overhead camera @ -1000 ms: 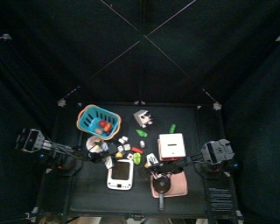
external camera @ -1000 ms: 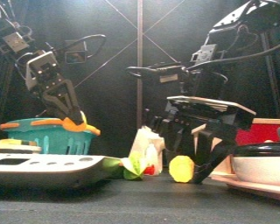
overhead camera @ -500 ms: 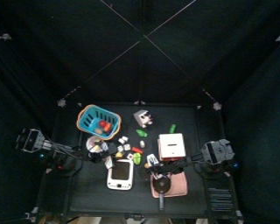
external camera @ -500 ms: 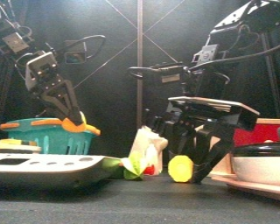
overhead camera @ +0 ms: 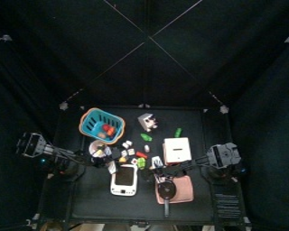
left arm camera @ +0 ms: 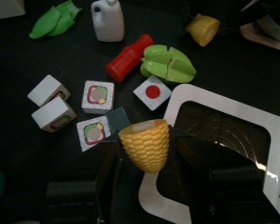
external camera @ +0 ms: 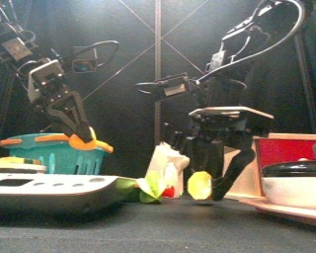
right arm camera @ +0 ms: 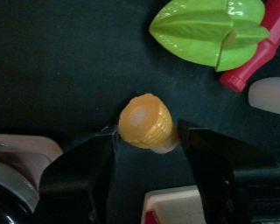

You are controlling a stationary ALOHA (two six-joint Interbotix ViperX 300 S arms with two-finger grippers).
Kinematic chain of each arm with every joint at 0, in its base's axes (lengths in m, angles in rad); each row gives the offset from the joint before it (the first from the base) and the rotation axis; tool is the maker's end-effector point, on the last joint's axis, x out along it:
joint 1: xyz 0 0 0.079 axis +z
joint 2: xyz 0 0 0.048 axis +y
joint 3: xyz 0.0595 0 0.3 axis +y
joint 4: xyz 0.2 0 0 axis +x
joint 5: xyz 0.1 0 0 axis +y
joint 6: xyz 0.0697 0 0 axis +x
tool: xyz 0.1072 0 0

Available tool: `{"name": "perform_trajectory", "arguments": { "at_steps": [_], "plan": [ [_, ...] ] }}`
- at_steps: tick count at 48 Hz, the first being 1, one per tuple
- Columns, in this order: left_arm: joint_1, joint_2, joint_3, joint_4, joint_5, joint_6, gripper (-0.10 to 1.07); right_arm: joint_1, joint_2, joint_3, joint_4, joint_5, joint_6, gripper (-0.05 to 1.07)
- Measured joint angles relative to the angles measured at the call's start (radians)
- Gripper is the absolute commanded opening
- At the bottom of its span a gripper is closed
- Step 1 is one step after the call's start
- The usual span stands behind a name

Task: Grab corn top and corn bottom

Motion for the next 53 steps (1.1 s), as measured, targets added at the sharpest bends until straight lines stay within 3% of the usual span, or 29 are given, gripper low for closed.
{"name": "perform_trajectory", "arguments": {
  "at_steps": [7, 22, 53],
  "plan": [
    [0.000, 0.000, 0.002, 0.002, 0.000, 0.000, 0.73, -0.014, 0.000, 0.000, 0.064, -0.049, 0.000, 0.67],
    [0.000, 0.000, 0.003, 0.002, 0.000, 0.000, 0.73, -0.015, 0.000, 0.005, 0.071, -0.069, -0.009, 0.97],
    [0.005, -0.002, 0.012, 0.002, 0.000, 0.000, 0.73, 0.002, -0.023, 0.018, 0.006, -0.026, -0.008, 1.00]
  ]
}}
